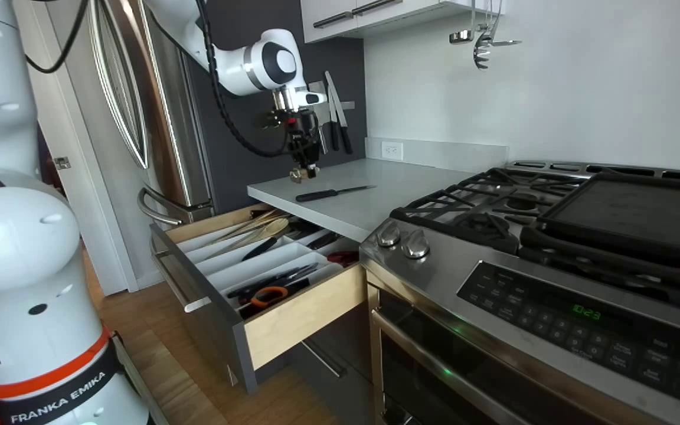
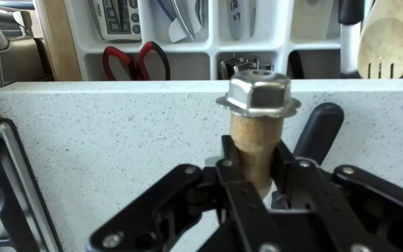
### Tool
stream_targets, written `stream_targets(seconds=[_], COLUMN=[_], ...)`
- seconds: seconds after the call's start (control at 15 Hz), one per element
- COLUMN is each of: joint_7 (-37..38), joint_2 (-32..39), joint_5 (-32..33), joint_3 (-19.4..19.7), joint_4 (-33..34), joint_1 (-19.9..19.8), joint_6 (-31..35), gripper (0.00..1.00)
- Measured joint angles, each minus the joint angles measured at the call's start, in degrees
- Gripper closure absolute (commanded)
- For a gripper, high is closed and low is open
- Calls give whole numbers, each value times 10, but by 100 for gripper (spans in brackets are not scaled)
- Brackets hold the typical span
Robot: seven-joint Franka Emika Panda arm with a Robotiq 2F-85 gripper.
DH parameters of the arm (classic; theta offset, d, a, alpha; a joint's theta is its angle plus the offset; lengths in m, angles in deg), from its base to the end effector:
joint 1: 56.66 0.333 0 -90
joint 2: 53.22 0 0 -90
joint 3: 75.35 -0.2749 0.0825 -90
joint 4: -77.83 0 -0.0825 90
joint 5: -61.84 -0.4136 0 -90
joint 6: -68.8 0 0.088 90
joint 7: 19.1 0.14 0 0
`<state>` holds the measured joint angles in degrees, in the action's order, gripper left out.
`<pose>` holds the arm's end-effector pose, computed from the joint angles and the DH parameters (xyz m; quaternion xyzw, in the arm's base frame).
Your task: Move the skewer from the drawer to the countertop
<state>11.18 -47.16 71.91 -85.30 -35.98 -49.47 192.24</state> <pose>0.5846 0.1672 0.3306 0.9949 -0.0691 0.0559 0.0472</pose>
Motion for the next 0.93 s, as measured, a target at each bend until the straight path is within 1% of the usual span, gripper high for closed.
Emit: stream_targets(seconds=[0.2,0.4,0.8,0.87,0.93], joint_7=[27,35,36,36,36], joint_2=[67,120,183,190,196], joint_5=[6,6,3,3,2], joint_3=[17,33,57,59,61], joint_4=[52,96,159,166,172], joint_1=[6,15,29,31,32], joint_6=[1,6,9,9,9], gripper=[93,93,93,76,72])
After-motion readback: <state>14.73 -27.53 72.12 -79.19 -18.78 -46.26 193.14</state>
